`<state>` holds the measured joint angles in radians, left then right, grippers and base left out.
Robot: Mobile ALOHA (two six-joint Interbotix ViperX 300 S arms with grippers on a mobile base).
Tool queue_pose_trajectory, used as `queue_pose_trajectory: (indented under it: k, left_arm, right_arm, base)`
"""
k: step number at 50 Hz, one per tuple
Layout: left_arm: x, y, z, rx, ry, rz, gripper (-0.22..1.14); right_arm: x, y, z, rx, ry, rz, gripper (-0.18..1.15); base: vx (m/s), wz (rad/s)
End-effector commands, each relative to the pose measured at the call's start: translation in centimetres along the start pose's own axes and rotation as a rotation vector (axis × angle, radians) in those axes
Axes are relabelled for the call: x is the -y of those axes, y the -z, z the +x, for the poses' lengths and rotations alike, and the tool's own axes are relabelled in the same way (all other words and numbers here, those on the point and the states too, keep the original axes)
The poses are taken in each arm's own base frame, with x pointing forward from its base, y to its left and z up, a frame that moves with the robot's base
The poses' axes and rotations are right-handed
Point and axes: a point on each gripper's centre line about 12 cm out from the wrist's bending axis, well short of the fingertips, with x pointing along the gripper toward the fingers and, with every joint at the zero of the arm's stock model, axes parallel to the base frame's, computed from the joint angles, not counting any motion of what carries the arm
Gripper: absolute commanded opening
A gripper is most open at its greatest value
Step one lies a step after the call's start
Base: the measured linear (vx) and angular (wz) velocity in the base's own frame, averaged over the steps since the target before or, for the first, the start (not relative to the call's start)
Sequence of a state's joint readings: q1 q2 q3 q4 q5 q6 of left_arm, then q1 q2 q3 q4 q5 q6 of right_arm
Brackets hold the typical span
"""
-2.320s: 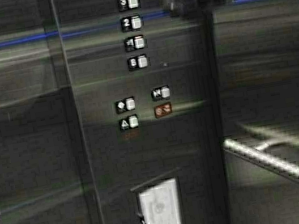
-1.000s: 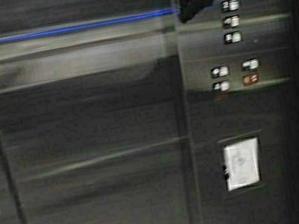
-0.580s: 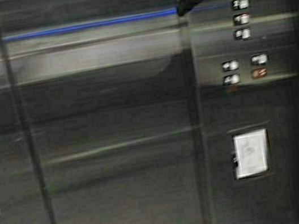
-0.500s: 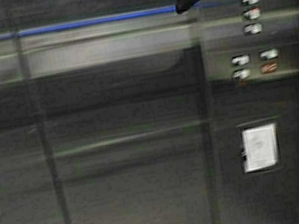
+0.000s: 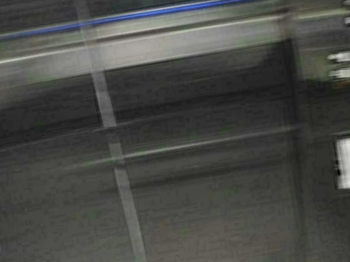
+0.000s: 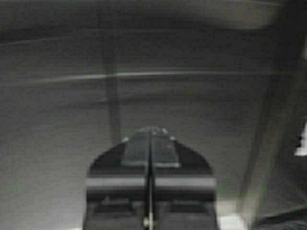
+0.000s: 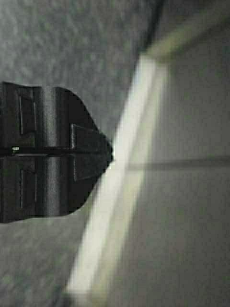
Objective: Navigate to elevator, push the call button, then enter the elevator
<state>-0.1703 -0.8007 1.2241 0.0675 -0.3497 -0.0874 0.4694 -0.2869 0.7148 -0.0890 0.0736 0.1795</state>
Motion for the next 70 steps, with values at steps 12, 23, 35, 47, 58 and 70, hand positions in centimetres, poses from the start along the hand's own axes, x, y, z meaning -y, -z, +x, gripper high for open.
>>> queue_pose_trajectory:
  k: [12,23,35,47,58,70]
  left_arm:
    - [0.0,-1.1,0.4,0.026,-0.001,0.007,0.03]
    - [0.0,-1.1,0.4,0.026,-0.001,0.007,0.03]
    - [0.0,-1.0,0.4,0.026,-0.001,0.000,0.03]
    - [0.0,-0.8,0.3,0.020,-0.001,-0.001,0.03]
    - [0.0,-1.0,0.1,0.031,-0.001,-0.006,0.03]
    - [0.0,-1.0,0.1,0.029,-0.001,-0.009,0.03]
  right_arm:
    - [-0.2,-1.3,-2.2,0.109,-0.016,-0.005,0.05]
    - [-0.3,-1.8,-3.3,0.177,-0.027,-0.007,0.05]
    - [-0.4,-1.8,-3.8,0.265,-0.046,-0.005,0.05]
    - [-0.4,-1.0,-3.3,0.291,-0.055,-0.007,0.05]
    - [-0.4,-0.9,-3.3,0.287,-0.054,-0.008,0.05]
    - [-0.4,-0.9,-3.3,0.288,-0.054,-0.008,0.05]
  base:
    - [-0.08,0.34]
    - [-0.07,0.22]
    - [-0.01,0.01]
    - [0.02,-0.05]
    - [0.00,0.00]
    - [0.00,0.00]
